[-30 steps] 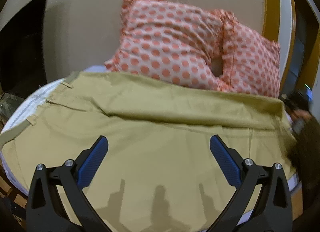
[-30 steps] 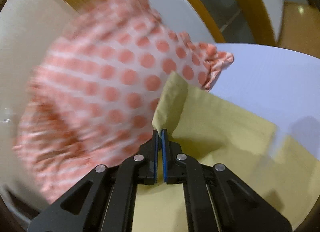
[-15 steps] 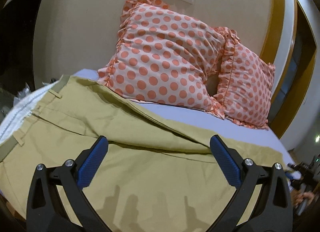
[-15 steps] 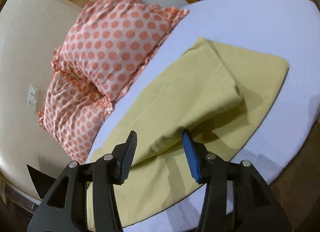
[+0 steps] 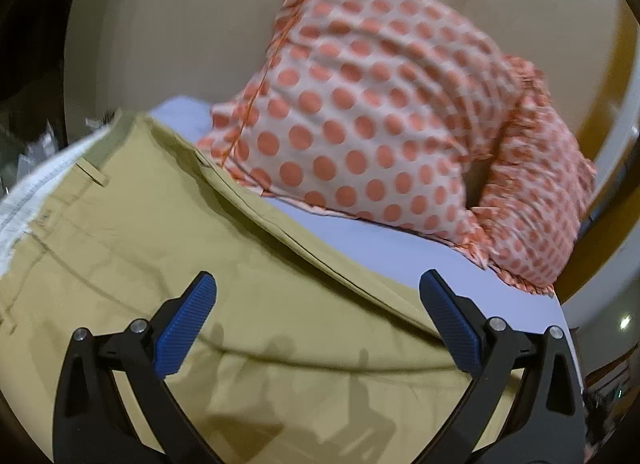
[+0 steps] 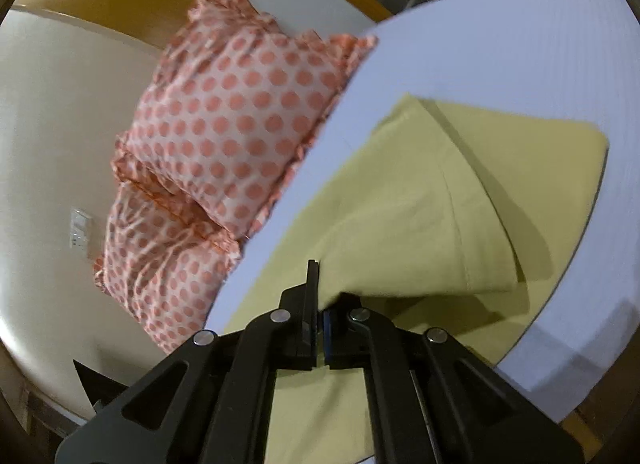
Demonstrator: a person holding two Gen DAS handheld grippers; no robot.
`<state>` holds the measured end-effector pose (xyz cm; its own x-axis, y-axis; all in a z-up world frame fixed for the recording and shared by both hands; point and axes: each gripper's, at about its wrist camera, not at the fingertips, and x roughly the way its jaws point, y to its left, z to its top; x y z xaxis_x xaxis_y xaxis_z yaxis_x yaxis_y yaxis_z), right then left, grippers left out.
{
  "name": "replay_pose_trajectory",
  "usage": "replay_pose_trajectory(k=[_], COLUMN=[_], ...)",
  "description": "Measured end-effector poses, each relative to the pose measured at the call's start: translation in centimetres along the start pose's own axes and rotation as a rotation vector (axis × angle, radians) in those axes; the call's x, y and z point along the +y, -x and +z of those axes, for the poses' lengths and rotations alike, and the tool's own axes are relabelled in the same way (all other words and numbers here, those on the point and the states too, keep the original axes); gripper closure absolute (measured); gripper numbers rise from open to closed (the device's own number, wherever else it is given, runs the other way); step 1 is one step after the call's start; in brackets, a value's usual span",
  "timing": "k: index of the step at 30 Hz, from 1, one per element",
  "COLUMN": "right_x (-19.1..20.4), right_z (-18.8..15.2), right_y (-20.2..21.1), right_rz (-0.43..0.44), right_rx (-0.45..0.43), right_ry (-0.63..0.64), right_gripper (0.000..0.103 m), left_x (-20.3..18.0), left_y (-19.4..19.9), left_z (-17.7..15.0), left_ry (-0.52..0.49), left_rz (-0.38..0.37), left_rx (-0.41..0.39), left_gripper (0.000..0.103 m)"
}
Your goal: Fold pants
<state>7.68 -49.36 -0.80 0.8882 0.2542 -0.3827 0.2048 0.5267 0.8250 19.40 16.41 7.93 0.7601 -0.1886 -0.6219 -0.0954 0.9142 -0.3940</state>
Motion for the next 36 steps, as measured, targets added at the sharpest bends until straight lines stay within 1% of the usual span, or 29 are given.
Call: replay_pose_trajectory(k=[2, 5, 7, 8, 9, 10, 11, 12, 13, 14, 15, 16, 18, 19, 20, 22, 23, 24, 25, 28, 32, 33, 34, 35, 36], right_x=[0.2, 0.5, 0.7, 0.7, 0.8, 1.0, 1.1, 1.3, 1.4, 1.5, 1.6, 1.8, 2.0, 1.9, 1.9, 1.4, 1.0, 0.5, 0.2, -0.6, -0.4, -0.3, -0.3, -0.4, -0.4], right_z=[0.1, 0.1, 0.1, 0.1, 0.1, 0.1, 0.1, 0.1, 0.2, 0.3, 0.5, 0.6, 0.8, 0.9, 0.9, 0.9, 0.9, 0.8, 0.7, 0.2, -0.3, -0.4, -0.5, -0.5, -0.6], right_y=[0.2, 0.4, 0.5, 0.5, 0.5, 0.4, 0.4, 0.3, 0.4, 0.6, 1.0, 1.6, 2.9, 3.5, 3.9, 4.6, 4.6, 4.5, 4.4, 3.7, 4.2, 4.8, 5.5, 5.9, 7.0], right_rz=[0.013, 0.018, 0.018, 0.021, 0.021, 0.021, 0.022, 0.022, 0.022, 0.027, 0.031, 0.029, 0.019, 0.008, -0.002, -0.031, -0.048, -0.068, -0.082, -0.14, -0.24, -0.256, -0.267, -0.275, -0.29], right_rx=[-0.006, -0.014, -0.016, -0.017, -0.022, -0.026, -0.031, -0.037, -0.043, -0.047, -0.058, -0.073, -0.108, -0.123, -0.133, -0.142, -0.141, -0.133, -0.126, -0.102, -0.104, -0.117, -0.133, -0.149, -0.19], right_ry=[0.011, 0.024, 0.028, 0.029, 0.032, 0.037, 0.042, 0.045, 0.046, 0.043, 0.045, 0.053, 0.073, 0.082, 0.087, 0.095, 0.095, 0.088, 0.082, 0.086, 0.141, 0.145, 0.146, 0.148, 0.151], right_gripper=[0.102, 0.102, 0.102, 0.102, 0.102, 0.102, 0.102, 0.102, 0.102, 0.102, 0.102, 0.102, 0.102, 0.102, 0.102, 0.102, 0.102, 0.102, 0.101, 0.101, 0.101, 0.094, 0.079, 0.068, 0.048], left_x=[0.5, 0.8, 1.3, 1.8, 2.1, 2.4, 2.8, 3.0, 3.2, 3.3, 3.2, 2.8, 2.2, 2.0, 1.9, 1.9, 2.2, 2.6, 3.1, 4.6, 5.4, 5.6, 5.7, 5.7, 5.7], left_y=[-2.4, -5.7, -7.6, -9.0, -9.8, -10.6, -10.8, -10.7, -10.4, -9.2, -7.8, -6.0, -0.8, 2.6, 4.9, 8.6, 10.4, 11.5, 12.1, 12.7, 12.6, 12.6, 12.7, 12.8, 12.9], left_z=[1.1, 2.2, 2.5, 2.6, 2.7, 2.6, 2.6, 2.6, 2.5, 2.3, 2.1, 1.9, 0.1, -1.6, -3.1, -6.2, -8.3, -10.2, -11.5, -15.4, -17.5, -17.8, -18.0, -18.2, -18.4], left_ry=[0.039, 0.062, 0.092, 0.122, 0.137, 0.153, 0.158, 0.167, 0.182, 0.194, 0.185, 0.165, 0.11, 0.076, 0.059, 0.045, 0.049, 0.058, 0.066, 0.123, 0.148, 0.15, 0.152, 0.153, 0.154], left_rz=[0.006, 0.067, 0.091, 0.095, 0.096, 0.102, 0.136, 0.133, 0.12, 0.105, 0.094, 0.082, 0.062, 0.052, 0.048, 0.049, 0.052, 0.052, 0.055, 0.067, 0.067, 0.067, 0.061, 0.056, 0.047], left_rx=[0.057, 0.119, 0.159, 0.19, 0.205, 0.22, 0.202, 0.195, 0.193, 0.172, 0.149, 0.117, 0.03, -0.016, -0.042, -0.07, -0.076, -0.072, -0.062, -0.018, -0.012, -0.014, -0.016, -0.018, -0.021], left_gripper=[0.003, 0.012, 0.029, 0.034, 0.051, 0.074, 0.084, 0.094, 0.096, 0.097, 0.097, 0.097, 0.097, 0.097, 0.097, 0.095, 0.094, 0.094, 0.094, 0.094, 0.093, 0.091, 0.091, 0.09, 0.089])
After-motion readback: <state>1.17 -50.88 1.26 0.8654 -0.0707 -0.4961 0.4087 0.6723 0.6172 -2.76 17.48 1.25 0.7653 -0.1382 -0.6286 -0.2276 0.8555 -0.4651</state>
